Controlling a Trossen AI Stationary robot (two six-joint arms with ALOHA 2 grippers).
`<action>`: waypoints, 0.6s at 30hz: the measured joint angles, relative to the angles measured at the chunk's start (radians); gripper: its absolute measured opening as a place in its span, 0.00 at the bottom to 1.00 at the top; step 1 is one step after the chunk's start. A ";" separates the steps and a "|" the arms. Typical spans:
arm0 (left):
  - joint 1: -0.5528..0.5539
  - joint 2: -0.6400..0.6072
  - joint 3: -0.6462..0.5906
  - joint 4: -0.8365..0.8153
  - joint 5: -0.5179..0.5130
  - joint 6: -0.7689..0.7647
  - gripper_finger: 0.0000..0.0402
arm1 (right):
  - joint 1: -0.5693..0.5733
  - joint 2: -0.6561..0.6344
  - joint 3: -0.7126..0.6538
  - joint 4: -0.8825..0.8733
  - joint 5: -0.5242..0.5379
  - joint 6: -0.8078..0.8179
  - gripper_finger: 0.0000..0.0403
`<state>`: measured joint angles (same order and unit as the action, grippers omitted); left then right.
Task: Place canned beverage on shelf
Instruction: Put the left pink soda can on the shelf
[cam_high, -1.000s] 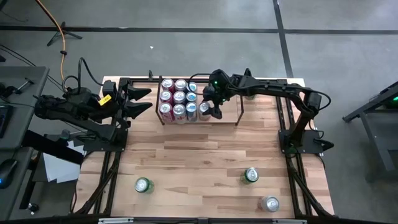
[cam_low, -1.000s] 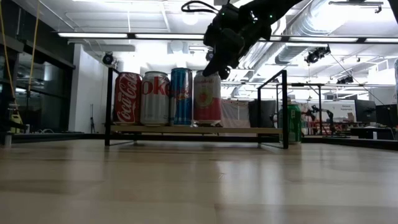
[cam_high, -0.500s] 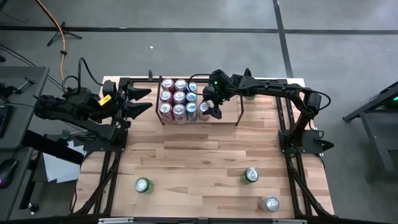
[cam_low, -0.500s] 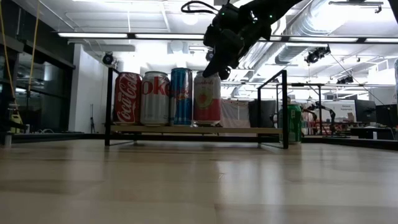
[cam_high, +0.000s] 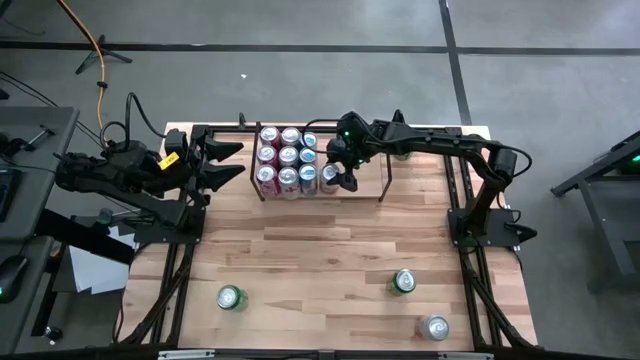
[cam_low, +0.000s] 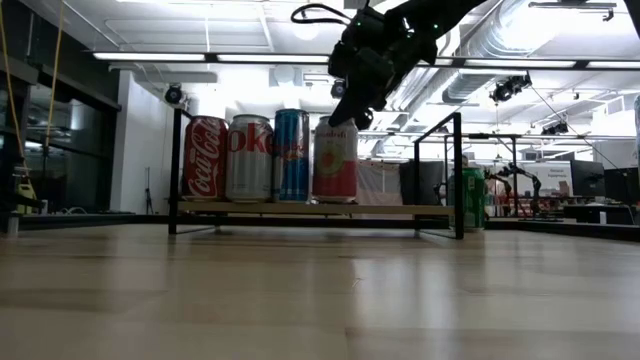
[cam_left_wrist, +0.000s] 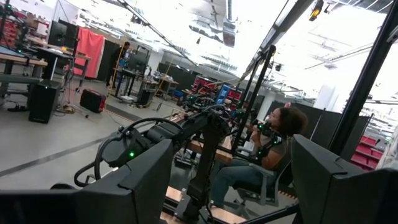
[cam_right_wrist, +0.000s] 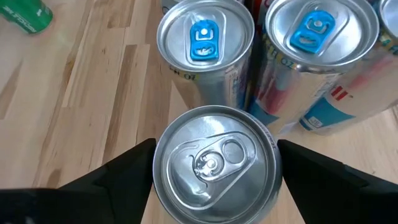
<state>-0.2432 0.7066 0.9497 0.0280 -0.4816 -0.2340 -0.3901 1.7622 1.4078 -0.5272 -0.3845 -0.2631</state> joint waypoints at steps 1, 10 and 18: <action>0.000 0.000 0.000 0.000 0.000 0.000 0.58 | 0.000 0.000 0.000 -0.001 -0.003 0.000 0.77; 0.000 0.000 0.000 0.000 0.000 0.000 0.58 | 0.001 0.000 0.000 -0.001 -0.011 -0.004 0.77; 0.000 0.000 0.000 0.000 0.000 0.001 0.58 | 0.026 0.000 0.000 0.001 -0.010 -0.008 0.77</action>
<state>-0.2432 0.7067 0.9497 0.0277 -0.4812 -0.2333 -0.3638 1.7622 1.4078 -0.5259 -0.3943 -0.2706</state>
